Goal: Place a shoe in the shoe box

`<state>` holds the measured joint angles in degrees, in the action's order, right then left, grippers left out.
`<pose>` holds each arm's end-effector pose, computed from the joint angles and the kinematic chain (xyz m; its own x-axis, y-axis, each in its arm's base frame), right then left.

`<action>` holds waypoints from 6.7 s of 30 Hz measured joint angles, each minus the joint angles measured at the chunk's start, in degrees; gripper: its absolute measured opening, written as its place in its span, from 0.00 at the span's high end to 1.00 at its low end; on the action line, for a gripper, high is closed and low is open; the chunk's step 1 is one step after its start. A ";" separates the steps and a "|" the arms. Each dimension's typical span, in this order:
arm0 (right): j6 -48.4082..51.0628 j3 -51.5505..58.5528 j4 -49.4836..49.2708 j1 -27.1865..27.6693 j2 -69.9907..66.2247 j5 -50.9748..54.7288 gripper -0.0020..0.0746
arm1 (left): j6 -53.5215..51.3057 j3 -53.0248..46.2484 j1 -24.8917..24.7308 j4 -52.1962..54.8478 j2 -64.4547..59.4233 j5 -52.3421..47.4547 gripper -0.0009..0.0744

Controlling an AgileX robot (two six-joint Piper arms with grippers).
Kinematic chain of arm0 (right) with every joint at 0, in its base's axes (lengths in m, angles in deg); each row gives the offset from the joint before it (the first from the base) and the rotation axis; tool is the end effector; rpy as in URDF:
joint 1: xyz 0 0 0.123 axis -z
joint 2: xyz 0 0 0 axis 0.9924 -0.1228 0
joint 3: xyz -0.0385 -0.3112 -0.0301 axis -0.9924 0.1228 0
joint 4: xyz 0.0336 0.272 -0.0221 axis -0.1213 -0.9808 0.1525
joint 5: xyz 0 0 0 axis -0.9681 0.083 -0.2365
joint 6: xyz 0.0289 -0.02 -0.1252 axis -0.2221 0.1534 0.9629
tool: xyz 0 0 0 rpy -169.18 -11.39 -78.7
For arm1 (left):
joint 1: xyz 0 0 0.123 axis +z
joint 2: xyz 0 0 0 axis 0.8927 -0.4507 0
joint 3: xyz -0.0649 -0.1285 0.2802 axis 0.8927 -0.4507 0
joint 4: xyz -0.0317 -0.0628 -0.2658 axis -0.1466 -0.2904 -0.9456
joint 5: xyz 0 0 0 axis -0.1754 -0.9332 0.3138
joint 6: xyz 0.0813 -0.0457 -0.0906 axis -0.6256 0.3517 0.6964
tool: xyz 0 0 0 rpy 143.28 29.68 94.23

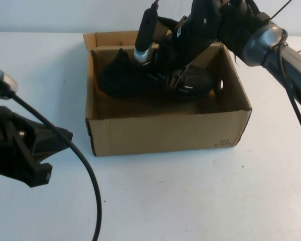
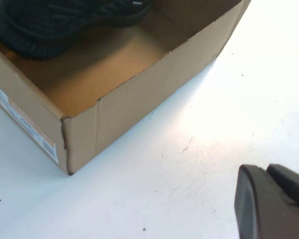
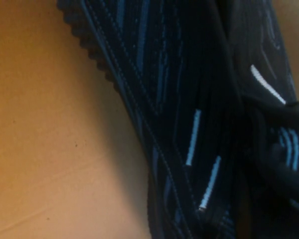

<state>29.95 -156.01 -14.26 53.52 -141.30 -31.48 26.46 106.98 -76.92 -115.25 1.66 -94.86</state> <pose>0.5030 0.2847 0.2893 -0.0879 -0.9019 -0.4229 -0.8356 0.2979 -0.4615 0.1902 -0.1098 0.3446 -0.4428 0.3501 -0.8254 0.7090 0.7003 -0.0833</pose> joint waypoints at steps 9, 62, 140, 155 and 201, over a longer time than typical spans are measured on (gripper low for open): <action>-2.58 0.00 -0.22 0.00 -2.31 0.14 0.95 | 0.00 0.00 0.00 0.00 0.00 -0.10 0.99; -30.13 -0.49 -8.66 2.47 -1.66 12.67 0.99 | -19.32 19.02 -2.58 -16.32 -33.54 6.57 0.99; -28.45 45.76 -24.98 3.56 14.14 -27.17 0.99 | -10.48 27.36 -6.84 -2.10 -48.29 0.13 0.99; -29.44 43.22 -25.72 3.56 11.17 -34.96 0.99 | -10.21 27.36 -6.84 -0.61 -48.29 -0.63 0.99; -27.42 63.35 -15.85 3.56 77.98 -11.96 0.99 | 7.38 -1.51 -6.84 9.49 20.37 -11.71 0.99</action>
<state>2.53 -92.66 -30.11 57.08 -63.32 -43.45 33.84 105.46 -83.76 -105.76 22.03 -106.57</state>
